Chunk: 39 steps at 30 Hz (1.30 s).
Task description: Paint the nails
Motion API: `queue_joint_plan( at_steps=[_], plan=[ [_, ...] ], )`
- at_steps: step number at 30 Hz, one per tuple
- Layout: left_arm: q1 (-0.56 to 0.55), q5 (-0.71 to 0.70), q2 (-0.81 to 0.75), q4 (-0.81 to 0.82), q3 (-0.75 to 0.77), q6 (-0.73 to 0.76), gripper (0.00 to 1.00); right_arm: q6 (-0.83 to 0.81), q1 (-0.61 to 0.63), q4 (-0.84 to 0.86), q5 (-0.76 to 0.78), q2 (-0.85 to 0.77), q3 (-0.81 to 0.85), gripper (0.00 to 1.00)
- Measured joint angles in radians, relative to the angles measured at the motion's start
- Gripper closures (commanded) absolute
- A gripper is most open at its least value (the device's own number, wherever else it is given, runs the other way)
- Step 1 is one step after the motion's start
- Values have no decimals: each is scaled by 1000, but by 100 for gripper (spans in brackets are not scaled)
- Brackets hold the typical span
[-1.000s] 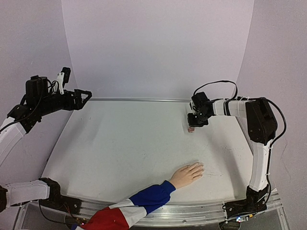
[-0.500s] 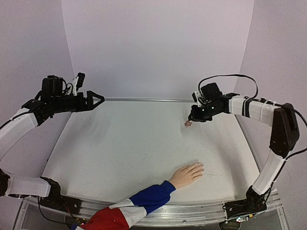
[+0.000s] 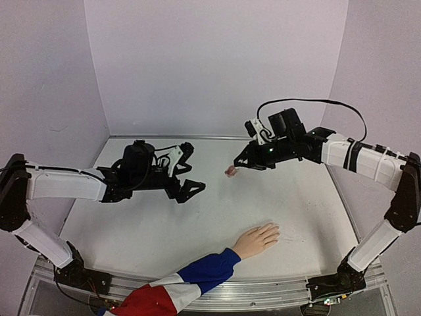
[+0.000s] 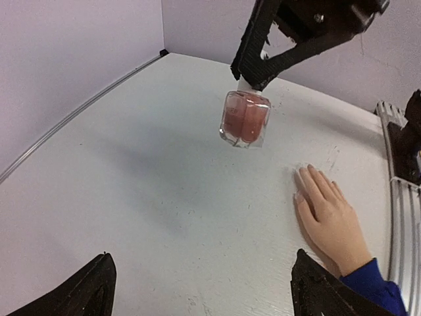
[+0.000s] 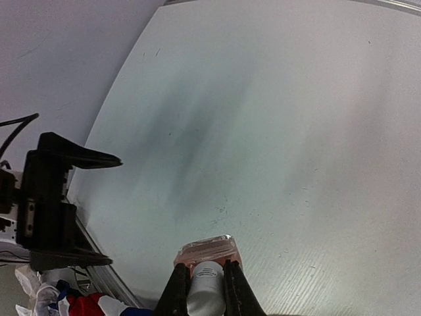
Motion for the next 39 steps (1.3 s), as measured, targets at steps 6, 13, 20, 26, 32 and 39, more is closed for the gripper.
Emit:
queue_joint_plan(
  at_steps=[6,13,20,26,32,39],
  plan=[
    [-95,-112,149,154,8,172,17,37,78,8,3,-2,0,100],
    [-168,-209,246,289,43,280,33,68,133,21,34,-2,0,100],
    [-185,-254,251,334,70,294,44,91,138,33,81,-2,0,100],
    [-195,-285,251,348,80,296,58,102,140,35,109,-2,0,100],
    [-204,-321,251,348,86,300,80,104,154,38,134,-2,0,100],
    [-211,-357,251,345,87,293,100,95,162,45,158,-2,1,100]
  ],
)
